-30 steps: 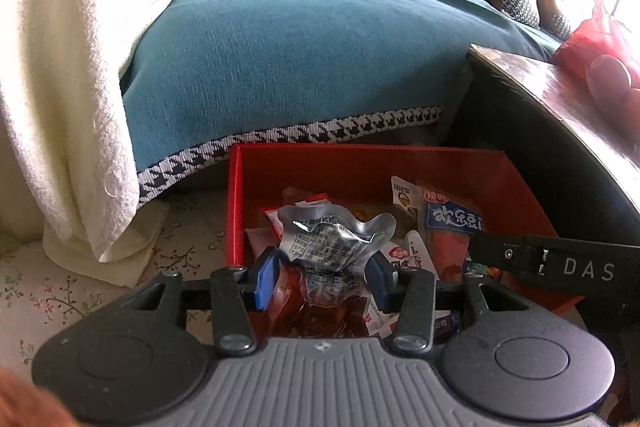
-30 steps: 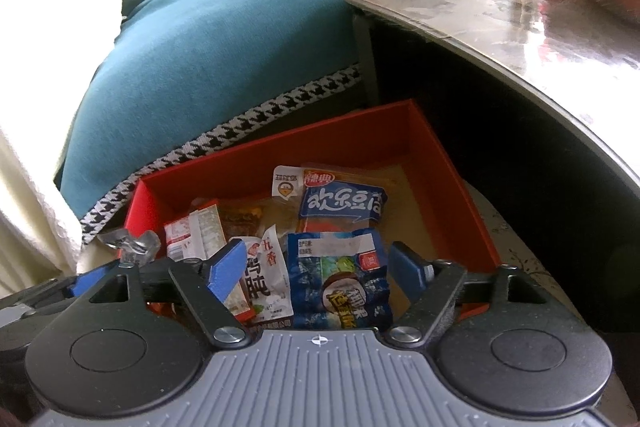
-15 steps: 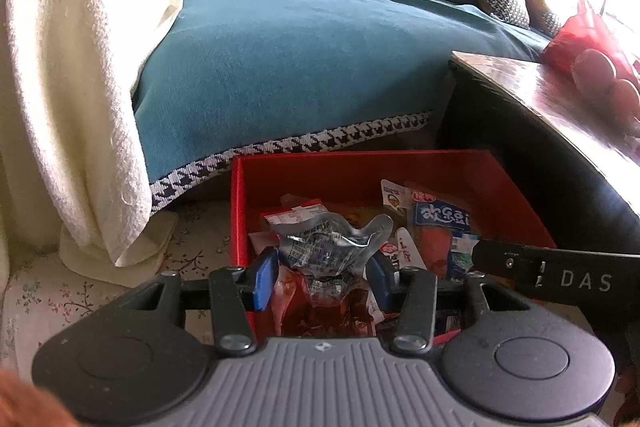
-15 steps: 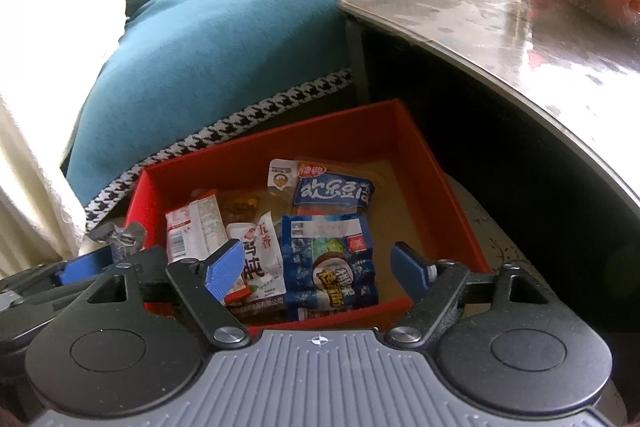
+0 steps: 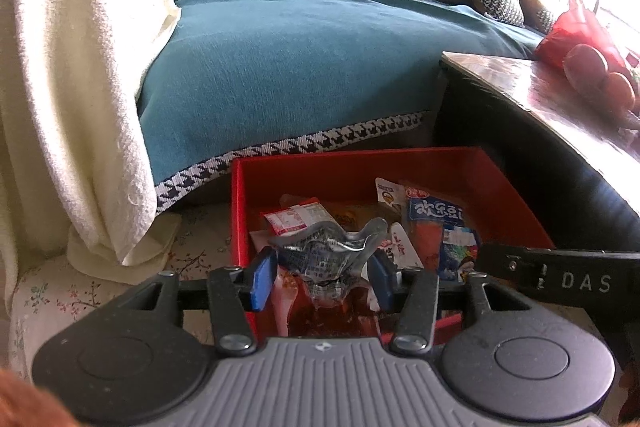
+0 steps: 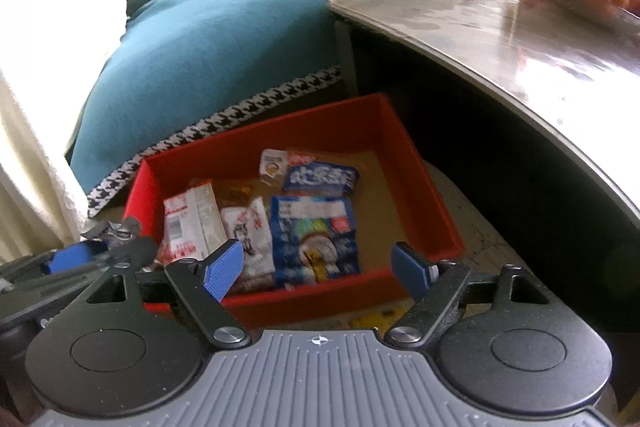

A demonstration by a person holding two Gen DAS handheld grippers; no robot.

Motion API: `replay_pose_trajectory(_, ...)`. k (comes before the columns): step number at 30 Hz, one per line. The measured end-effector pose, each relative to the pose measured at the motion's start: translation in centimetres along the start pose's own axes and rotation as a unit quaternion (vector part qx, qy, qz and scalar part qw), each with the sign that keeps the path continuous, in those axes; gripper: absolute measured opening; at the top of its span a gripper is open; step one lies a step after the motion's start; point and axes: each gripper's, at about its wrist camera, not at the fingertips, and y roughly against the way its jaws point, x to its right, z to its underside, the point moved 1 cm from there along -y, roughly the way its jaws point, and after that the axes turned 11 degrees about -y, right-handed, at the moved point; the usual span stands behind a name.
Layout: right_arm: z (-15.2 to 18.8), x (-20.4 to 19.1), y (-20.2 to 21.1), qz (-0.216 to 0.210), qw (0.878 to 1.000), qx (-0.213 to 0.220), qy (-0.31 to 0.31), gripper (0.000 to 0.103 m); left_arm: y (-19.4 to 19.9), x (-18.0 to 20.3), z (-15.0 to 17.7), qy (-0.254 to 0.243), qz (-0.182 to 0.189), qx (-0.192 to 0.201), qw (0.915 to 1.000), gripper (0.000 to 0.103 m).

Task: Organize snacks
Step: 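Move both open tools back to the red Trolli bag and yellow bar, then grasp the red Trolli bag with the left tool while the right grasps the yellow bar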

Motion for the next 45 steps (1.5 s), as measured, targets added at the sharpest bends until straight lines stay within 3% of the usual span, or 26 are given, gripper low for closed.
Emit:
replay_pose_trajectory(11, 2.1, 6.1, 3.3, 0.036, 0.999, -0.008, -0.031, 0.088, 4.2, 4.2, 1.9, -0.024, 0.041, 0.017, 0.9987, 0.053)
replay_pose_trajectory(17, 2.7, 8.0, 2.8, 0.047, 0.998, -0.027, -0.038, 0.088, 2.8, 8.3, 4.2, -0.033, 0.068, -0.034, 0.9966, 0.055)
replay_pose_trajectory(20, 2.7, 8.4, 2.7, 0.044, 0.998, -0.031, -0.040, 0.089, 1.1, 9.2, 4.8, 0.000, 0.071, -0.064, 0.9954, 0.055)
replay_pose_trajectory(23, 2.7, 8.5, 2.9, 0.038, 0.998, -0.031, -0.038, 0.089, -0.5, 10.3, 5.2, 0.029, 0.070, -0.089, 0.9932, 0.055)
replay_pose_trajectory(28, 2.7, 9.1, 3.1, 0.033, 0.998, -0.033, -0.037, 0.089, -2.8, 12.2, 5.7, 0.036, 0.048, -0.118, 0.9912, 0.058)
replay_pose_trajectory(30, 2.7, 9.4, 2.9, 0.035, 0.998, -0.037, -0.039, 0.089, -3.3, 12.0, 5.9, 0.047, 0.030, -0.119, 0.9914, 0.060)
replay_pose_trajectory(33, 3.1, 9.6, 2.0, 0.042, 0.997, -0.053, -0.034, 0.089, -3.6, 11.0, 6.3, 0.064, 0.036, -0.115, 0.9906, 0.059)
replay_pose_trajectory(38, 4.6, 8.3, -0.5, 0.046, 0.994, -0.095, -0.024, 0.089, -2.2, 9.1, 7.2, 0.044, 0.023, -0.112, 0.9925, 0.053)
replay_pose_trajectory(45, 5.3, 5.5, -2.9, 0.045, 0.993, -0.110, -0.011, 0.089, -0.3, 5.9, 8.6, 0.023, 0.025, -0.121, 0.9921, 0.051)
